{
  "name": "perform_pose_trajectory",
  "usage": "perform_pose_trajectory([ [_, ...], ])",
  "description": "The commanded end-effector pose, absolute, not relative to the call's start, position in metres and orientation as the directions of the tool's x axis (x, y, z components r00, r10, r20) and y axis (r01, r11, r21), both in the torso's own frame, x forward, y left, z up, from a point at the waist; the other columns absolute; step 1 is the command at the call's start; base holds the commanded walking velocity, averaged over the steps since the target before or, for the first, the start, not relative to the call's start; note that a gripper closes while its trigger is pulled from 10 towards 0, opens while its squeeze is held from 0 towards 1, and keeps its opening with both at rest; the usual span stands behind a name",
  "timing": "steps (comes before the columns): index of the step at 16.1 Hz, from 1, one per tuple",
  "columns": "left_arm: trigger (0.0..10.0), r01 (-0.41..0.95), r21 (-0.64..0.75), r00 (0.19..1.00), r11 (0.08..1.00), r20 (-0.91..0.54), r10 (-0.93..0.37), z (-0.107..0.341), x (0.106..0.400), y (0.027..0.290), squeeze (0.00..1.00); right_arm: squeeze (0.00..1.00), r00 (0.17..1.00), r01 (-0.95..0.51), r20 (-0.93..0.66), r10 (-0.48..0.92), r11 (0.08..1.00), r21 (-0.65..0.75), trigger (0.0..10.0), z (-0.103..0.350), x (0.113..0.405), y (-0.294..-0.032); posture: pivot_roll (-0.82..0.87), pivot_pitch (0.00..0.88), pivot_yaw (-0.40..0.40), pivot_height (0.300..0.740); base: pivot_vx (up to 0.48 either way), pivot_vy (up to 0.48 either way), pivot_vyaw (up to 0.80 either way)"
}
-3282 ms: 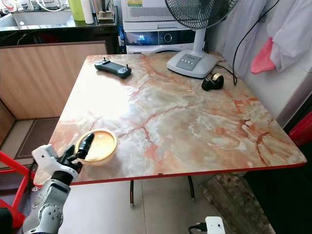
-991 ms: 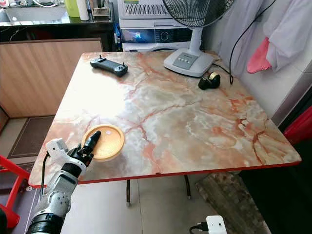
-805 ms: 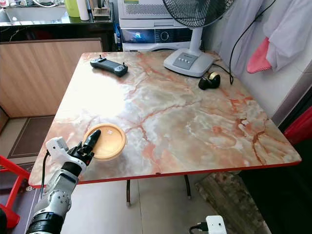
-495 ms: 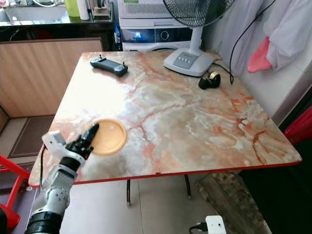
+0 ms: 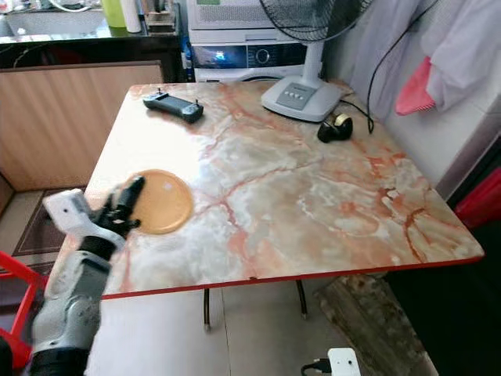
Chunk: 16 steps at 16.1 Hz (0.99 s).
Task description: Restocking fridge
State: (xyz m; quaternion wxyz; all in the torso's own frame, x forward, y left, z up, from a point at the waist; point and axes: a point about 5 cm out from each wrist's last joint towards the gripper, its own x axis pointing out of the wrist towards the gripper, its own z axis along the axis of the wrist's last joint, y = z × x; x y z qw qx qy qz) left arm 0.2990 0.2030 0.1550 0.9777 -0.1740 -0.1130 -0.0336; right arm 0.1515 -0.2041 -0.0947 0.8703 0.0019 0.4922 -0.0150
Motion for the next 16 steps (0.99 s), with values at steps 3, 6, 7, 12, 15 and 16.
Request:
perform_pose_trajectory([
  [3,10.0,-0.013,0.02,0.973,1.0,0.229,0.008,0.169,0.292,0.216,0.0,0.0,0.516,0.056,-0.856,-0.038,0.998,-0.01,10.0,-0.096,0.149,-0.204,0.07,0.0,-0.006,0.74,0.0,0.0,0.0],
  [6,10.0,-0.05,0.149,0.972,0.988,0.233,0.014,0.173,0.292,0.218,0.0,0.0,0.516,0.057,-0.855,-0.04,0.998,-0.012,10.0,-0.095,0.149,-0.204,0.07,0.0,-0.009,0.74,0.0,0.0,0.0],
  [7,10.0,-0.046,0.207,0.974,0.977,0.228,-0.002,0.173,0.293,0.216,0.0,0.0,0.518,0.058,-0.855,-0.04,0.998,-0.011,10.0,-0.095,0.149,-0.204,0.07,0.0,-0.009,0.74,0.0,0.0,0.0],
  [12,10.0,-0.059,0.273,0.972,0.96,0.235,-0.008,0.174,0.295,0.212,0.0,0.0,0.52,0.069,-0.853,-0.047,0.998,-0.013,10.0,-0.095,0.15,-0.205,0.07,0.0,-0.007,0.74,0.0,0.0,0.0],
  [15,10.0,-0.059,0.274,0.971,0.96,0.24,-0.009,0.174,0.296,0.208,0.0,0.0,0.513,0.065,-0.857,-0.046,0.998,-0.015,10.0,-0.095,0.149,-0.205,0.07,0.0,-0.009,0.74,0.0,0.0,-0.2],
  [16,10.0,-0.059,0.276,0.97,0.959,0.242,-0.01,0.174,0.296,0.207,0.0,0.0,0.511,0.059,-0.859,-0.045,0.998,-0.017,10.0,-0.096,0.149,-0.205,0.07,0.0,-0.009,0.74,0.0,0.0,-0.56],
])
